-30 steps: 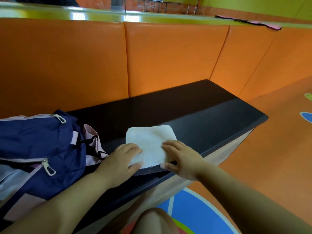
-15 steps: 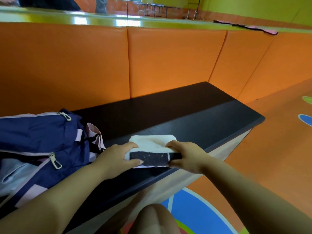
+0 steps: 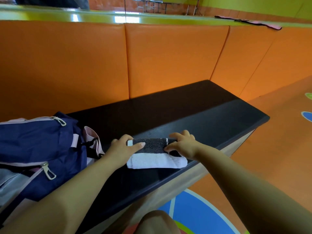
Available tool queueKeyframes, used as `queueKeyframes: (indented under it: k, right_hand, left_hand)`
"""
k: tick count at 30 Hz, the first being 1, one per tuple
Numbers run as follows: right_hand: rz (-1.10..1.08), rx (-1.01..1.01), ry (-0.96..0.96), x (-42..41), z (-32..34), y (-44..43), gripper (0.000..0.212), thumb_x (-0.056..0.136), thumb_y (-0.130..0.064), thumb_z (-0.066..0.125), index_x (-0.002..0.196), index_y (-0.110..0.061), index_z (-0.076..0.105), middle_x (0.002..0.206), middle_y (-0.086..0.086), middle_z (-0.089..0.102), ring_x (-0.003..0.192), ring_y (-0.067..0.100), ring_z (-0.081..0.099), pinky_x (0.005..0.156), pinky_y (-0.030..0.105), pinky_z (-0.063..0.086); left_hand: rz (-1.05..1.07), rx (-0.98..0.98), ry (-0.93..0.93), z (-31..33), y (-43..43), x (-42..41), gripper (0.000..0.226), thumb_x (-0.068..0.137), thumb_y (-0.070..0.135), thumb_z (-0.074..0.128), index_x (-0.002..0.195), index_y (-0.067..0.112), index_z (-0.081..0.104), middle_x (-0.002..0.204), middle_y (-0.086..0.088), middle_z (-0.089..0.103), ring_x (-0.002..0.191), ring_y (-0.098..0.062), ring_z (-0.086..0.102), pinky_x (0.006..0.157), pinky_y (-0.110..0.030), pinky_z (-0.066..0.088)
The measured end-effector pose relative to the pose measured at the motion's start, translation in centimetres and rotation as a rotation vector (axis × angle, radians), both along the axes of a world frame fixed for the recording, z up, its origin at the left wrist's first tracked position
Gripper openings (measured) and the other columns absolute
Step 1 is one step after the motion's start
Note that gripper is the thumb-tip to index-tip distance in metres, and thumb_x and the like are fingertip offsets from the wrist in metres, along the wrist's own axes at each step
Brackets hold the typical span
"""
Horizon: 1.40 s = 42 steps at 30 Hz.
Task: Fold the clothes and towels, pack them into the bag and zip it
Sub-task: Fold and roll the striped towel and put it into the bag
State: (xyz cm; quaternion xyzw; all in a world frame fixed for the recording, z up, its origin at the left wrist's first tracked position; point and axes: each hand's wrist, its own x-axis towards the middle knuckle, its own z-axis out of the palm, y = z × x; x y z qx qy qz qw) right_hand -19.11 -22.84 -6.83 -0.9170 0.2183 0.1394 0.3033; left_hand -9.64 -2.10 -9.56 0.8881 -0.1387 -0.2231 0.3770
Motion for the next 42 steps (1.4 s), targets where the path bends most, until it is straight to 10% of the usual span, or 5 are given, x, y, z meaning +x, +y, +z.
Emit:
queueKeyframes:
  k: [7, 16, 27, 42]
  right_hand:
    - [0.012, 0.194, 0.051, 0.8, 0.1, -0.2, 0.027, 0.079, -0.032, 0.068, 0.096, -0.013, 0.06, 0.092, 0.006, 0.06, 0.079, 0.022, 0.056, 0.07, 0.034, 0.045]
    - [0.107, 0.081, 0.066, -1.3, 0.6, 0.5, 0.036, 0.063, -0.039, 0.076, 0.09, -0.023, 0.058, 0.102, 0.007, 0.06, 0.091, 0.025, 0.06, 0.078, 0.037, 0.051]
    - [0.392, -0.43, -0.192, -6.8, 2.8, 6.1, 0.101, 0.061, -0.056, 0.078, 0.141, -0.03, 0.021, 0.14, -0.006, 0.035, 0.129, 0.018, 0.029, 0.112, 0.04, 0.015]
    - [0.43, -0.595, -0.457, -5.2, 9.5, 13.3, 0.077, 0.07, -0.073, 0.053, 0.136, -0.039, 0.031, 0.123, -0.012, 0.044, 0.112, 0.015, 0.036, 0.093, 0.038, 0.035]
  left_hand:
    - [0.057, -0.122, 0.35, 1.1, -0.9, 0.8, 0.039, 0.073, 0.033, 0.077, 0.091, 0.001, 0.067, 0.089, -0.018, 0.072, 0.082, -0.03, 0.07, 0.08, -0.043, 0.058]
    - [-0.019, -0.267, 0.495, 1.4, 0.3, -0.9, 0.037, 0.061, 0.005, 0.08, 0.095, 0.002, 0.066, 0.09, -0.015, 0.071, 0.079, -0.026, 0.068, 0.074, -0.032, 0.055]
    - [-0.356, -0.173, -0.269, 4.1, 5.1, -5.5, 0.049, 0.056, 0.029, 0.084, 0.097, 0.031, 0.058, 0.095, 0.009, 0.067, 0.088, -0.007, 0.062, 0.077, -0.024, 0.049]
    - [-0.274, 0.063, -0.817, 11.2, 19.9, -6.6, 0.043, 0.079, 0.045, 0.069, 0.118, 0.031, 0.058, 0.111, 0.021, 0.056, 0.099, 0.003, 0.051, 0.08, -0.008, 0.038]
